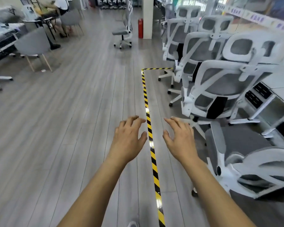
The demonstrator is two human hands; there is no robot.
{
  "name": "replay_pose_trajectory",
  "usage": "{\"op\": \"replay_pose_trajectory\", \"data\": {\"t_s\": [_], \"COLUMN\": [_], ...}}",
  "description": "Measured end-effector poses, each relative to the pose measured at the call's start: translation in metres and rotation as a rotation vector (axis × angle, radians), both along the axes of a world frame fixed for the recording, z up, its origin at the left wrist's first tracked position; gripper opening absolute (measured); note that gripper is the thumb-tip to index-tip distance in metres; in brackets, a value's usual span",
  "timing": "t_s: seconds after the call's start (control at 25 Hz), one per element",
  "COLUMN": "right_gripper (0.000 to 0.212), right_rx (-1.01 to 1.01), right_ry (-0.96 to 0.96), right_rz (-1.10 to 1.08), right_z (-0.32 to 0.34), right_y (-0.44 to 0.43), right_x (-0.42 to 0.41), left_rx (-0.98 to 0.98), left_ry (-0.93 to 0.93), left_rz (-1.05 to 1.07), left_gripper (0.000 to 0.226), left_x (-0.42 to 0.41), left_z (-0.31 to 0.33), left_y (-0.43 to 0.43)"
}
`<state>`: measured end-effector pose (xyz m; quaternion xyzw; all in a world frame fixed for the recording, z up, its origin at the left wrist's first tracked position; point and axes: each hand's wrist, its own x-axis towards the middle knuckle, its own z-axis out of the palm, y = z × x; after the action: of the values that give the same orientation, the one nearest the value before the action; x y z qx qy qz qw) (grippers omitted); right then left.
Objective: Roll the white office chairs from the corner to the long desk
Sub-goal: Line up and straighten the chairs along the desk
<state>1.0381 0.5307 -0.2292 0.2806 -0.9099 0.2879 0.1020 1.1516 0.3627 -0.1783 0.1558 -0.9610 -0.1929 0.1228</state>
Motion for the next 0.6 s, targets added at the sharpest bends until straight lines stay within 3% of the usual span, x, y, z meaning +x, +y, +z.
{"op": "replay_pose_trajectory", "data": {"t_s": [0.24, 0.6], "right_gripper": [0.046, 0.048], "right_rx": [0.014, -0.072], "right_ry": [-0.046, -0.116], "right_rz": [-0.08, -0.149], "right_z": [-0.005, -0.029], "right_y": [-0.099, -0.25], "right_x": [-0.116, -0.371], "left_rx": [0.007, -0.084], "left_ry": [-0.019, -0.066], "left_rz": [-0.099, -0.186], "left_gripper": [0.041, 0.042], "left_x": [-0.137, -0.4], "left_z": [-0.006, -0.013], "left_y": [-0.108, -0.258]}}
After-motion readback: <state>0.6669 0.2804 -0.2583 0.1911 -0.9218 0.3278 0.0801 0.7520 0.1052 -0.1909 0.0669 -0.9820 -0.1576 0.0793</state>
